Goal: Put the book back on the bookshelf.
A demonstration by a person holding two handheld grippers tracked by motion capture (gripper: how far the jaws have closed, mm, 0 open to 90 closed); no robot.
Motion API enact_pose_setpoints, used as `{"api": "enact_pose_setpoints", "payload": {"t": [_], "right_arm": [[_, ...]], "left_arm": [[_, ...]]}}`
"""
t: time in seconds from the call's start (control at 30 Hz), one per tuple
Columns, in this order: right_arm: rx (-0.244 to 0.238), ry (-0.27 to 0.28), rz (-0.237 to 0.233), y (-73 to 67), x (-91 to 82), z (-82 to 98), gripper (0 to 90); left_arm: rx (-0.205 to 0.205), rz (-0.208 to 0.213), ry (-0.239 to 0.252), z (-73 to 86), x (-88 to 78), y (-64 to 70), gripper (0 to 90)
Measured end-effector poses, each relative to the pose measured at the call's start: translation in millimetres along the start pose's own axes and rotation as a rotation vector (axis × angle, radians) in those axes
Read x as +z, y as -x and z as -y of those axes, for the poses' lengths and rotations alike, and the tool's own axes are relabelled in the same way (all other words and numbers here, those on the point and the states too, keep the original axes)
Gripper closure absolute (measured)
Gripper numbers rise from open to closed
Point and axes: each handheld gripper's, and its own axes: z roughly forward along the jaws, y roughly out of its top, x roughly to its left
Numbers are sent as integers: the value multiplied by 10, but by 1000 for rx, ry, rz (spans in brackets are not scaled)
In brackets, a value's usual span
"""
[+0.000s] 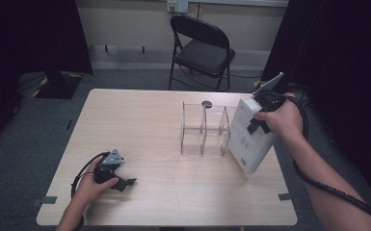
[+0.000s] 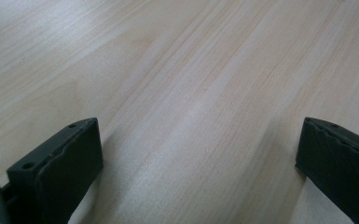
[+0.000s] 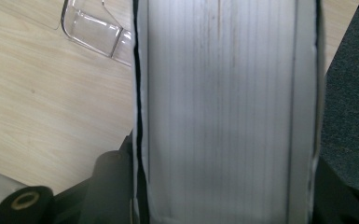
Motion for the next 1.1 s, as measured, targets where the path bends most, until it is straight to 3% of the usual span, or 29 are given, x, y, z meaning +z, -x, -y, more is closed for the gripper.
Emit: {"api": "enact_pose_setpoints", "payload": {"t": [0.3, 1.1], "right_arm": [[5, -4, 20, -1, 4, -75, 531], [59, -2, 9, 26, -17, -267, 531]], "left_arm": [[0, 0, 1, 0, 1, 0, 0], [0, -1, 1, 0, 0, 0, 0]]}}
